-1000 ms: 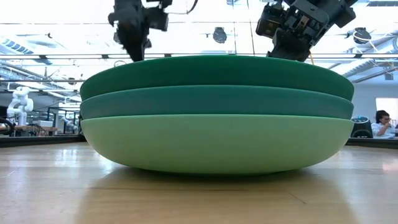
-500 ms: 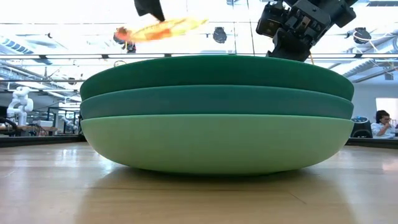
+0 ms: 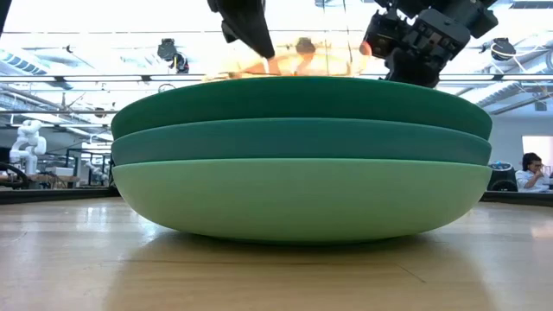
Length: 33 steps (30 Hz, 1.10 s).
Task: Stack plastic plates
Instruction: Stack the orange plate on top of the pink plate, then move the stacked plates to the center of the table
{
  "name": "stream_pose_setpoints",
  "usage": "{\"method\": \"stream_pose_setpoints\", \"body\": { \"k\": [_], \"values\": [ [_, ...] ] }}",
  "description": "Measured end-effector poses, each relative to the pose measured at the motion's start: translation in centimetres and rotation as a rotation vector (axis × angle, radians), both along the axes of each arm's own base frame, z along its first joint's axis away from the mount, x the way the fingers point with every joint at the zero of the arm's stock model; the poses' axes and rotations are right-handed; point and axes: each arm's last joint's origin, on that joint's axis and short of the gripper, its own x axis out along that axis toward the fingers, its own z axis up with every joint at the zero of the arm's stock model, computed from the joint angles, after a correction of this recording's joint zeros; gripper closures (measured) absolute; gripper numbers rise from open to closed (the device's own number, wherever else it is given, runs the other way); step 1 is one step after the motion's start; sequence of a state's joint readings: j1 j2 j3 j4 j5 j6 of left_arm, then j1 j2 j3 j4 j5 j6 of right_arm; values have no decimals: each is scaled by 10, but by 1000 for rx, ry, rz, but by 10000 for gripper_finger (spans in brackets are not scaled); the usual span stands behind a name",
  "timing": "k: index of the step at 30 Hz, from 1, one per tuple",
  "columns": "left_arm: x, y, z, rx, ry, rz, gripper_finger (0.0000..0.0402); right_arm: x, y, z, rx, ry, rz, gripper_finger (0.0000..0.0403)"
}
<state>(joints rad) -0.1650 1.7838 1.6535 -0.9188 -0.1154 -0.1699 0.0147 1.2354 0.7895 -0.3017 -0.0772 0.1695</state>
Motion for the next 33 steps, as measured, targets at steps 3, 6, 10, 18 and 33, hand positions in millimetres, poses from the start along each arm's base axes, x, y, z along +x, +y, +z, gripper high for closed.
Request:
{"method": "stream_pose_setpoints", "body": {
  "k": [3, 6, 10, 18, 33],
  "values": [
    [6, -1, -10, 8, 25, 3, 398, -1, 0, -1, 1, 10, 0, 271],
    [10, -1, -17, 18, 42, 19, 398, -1, 0, -1, 1, 10, 0, 271],
    [11, 2, -20, 24, 52, 34, 380, -1, 0, -1, 1, 10, 0, 271],
    [12, 4, -20, 29, 51, 34, 335, 0, 0, 0, 1, 7, -1, 271],
    [11, 2, -21, -35, 69, -44, 329, 1, 0, 1, -2, -13, -4, 271]
  ]
}}
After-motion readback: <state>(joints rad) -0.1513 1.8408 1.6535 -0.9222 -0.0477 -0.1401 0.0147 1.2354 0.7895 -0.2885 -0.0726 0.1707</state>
